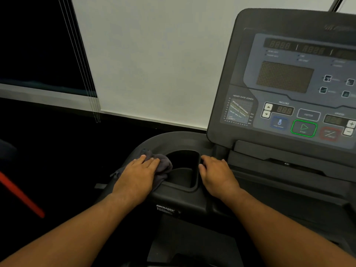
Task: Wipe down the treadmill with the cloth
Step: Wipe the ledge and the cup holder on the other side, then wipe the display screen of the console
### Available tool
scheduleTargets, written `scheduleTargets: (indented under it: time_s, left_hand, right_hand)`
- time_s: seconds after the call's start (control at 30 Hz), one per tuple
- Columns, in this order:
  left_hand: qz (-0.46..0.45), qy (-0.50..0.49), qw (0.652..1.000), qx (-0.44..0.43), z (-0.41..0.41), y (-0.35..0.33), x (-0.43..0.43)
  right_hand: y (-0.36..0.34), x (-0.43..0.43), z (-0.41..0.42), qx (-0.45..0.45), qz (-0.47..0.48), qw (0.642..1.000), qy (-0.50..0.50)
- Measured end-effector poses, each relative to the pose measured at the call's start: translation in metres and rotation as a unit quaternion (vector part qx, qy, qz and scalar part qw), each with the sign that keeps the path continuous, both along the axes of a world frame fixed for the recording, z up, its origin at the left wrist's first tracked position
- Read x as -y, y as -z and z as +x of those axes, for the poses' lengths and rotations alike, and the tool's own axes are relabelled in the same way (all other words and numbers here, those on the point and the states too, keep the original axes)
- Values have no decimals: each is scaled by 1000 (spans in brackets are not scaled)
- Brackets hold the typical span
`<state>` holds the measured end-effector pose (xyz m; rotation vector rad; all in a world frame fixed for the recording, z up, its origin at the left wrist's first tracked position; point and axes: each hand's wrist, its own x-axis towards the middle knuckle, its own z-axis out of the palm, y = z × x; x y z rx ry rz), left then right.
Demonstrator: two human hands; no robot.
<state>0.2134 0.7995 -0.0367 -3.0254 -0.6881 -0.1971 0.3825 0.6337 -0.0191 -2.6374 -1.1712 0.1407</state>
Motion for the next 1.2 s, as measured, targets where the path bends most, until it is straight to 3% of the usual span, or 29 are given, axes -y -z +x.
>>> scheduleTargets:
  time_s: [0.1, 0.3, 0.37, 0.5, 0.57, 0.67, 0.7, 0.8, 0.9, 1.1, 1.13, 1.17, 1.2]
  left_hand:
    - [95, 15, 995, 9, -12, 3, 8]
    - [134, 32, 990, -45, -13, -11, 24]
    - [97, 21, 994, -38, -9, -18, 21]
    - [-83, 19, 994, 62, 5, -41, 17]
    - [-125, 64, 979, 147, 16, -46, 29]
    - [-189, 95, 948, 237, 34, -51, 58]
    - [-217, 90, 936, 263, 40, -52, 66]
    - [-382, 43, 866, 320, 57, -59, 88]
    - [-630, 0, 702, 331, 69, -68, 109]
    - [-817, -40, 489, 304, 101, -85, 152]
    - [-827, -38, 480, 290, 106, -89, 157]
    - [-816, -36, 504, 282, 113, -92, 164]
    - [-781, -35, 557, 280, 120, -95, 171]
  right_hand:
    - [-8, 4, -10, -14, 4, 1000, -9]
    - [-11, 14, -30, -47, 15, 998, -26]
    - [-13, 16, -36, -59, 44, 996, -42]
    - [-18, 9, -40, -124, 140, 982, -23]
    - [-27, 4, -42, -242, 232, 942, 33]
    - [-44, 9, -39, -466, 345, 810, 83]
    - [-48, 14, -36, -482, 357, 796, 81]
    - [-54, 33, -21, -421, 388, 818, 59]
    - [-62, 53, -3, -347, 388, 851, 67]
    - [-83, 104, 39, -344, 380, 858, 29]
    - [-87, 112, 44, -347, 389, 853, 22]
    - [-91, 120, 50, -356, 399, 845, 15]
    - [-95, 129, 55, -359, 407, 840, 6]
